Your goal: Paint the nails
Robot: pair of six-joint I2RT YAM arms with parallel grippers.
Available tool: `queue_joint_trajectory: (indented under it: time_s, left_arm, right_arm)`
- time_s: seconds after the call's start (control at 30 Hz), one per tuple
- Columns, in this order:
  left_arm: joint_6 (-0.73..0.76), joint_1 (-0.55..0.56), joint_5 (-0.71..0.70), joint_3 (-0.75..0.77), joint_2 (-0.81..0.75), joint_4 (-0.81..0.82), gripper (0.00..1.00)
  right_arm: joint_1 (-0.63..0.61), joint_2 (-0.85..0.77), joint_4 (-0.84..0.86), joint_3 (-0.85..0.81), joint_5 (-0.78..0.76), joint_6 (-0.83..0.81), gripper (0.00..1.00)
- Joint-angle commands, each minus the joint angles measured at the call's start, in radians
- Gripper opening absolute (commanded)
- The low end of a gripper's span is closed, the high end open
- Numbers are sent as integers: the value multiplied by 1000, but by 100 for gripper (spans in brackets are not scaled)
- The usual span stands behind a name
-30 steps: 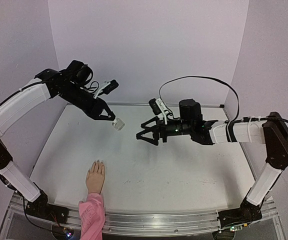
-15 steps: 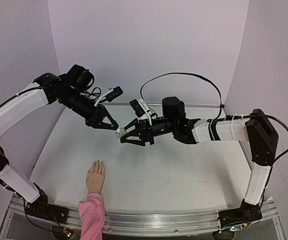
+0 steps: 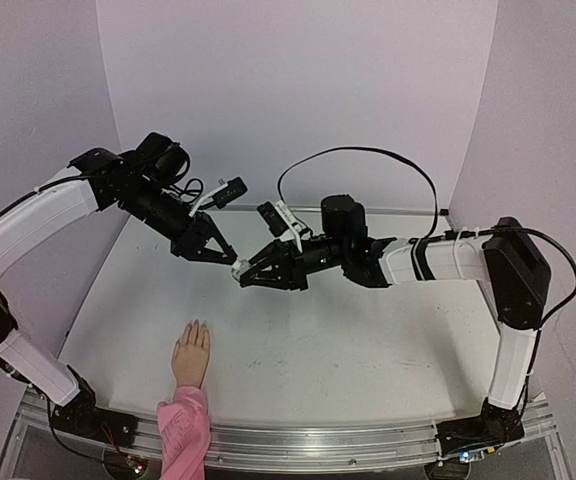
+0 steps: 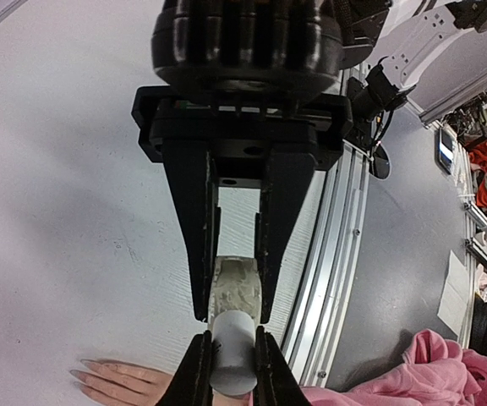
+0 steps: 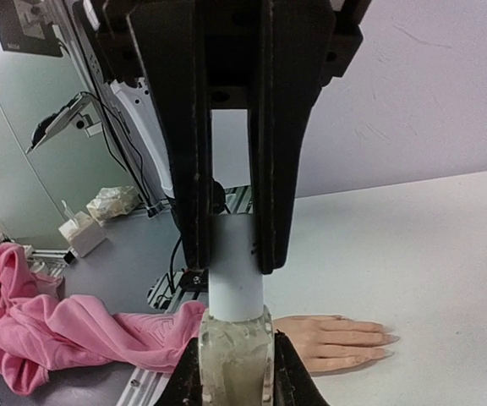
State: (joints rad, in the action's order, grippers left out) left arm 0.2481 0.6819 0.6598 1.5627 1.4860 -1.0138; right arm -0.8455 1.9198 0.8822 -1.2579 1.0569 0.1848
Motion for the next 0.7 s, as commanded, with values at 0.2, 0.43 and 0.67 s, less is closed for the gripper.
queue_joint_trajectory:
  time_s: [0.2,0.43,0.67]
  left_arm:
    - [-52,2,-21,34,-34,33,37]
    - [-227,1,-41,-172,-247,360,95]
    - [-520,1,-95,-448,-396,834,99]
  right_arm:
    - [-30,-43,80,-28,-76,1,0]
    - [-47,-164,143,85,-365,65,0]
    - [-86,-289,156,138,-651,118,0]
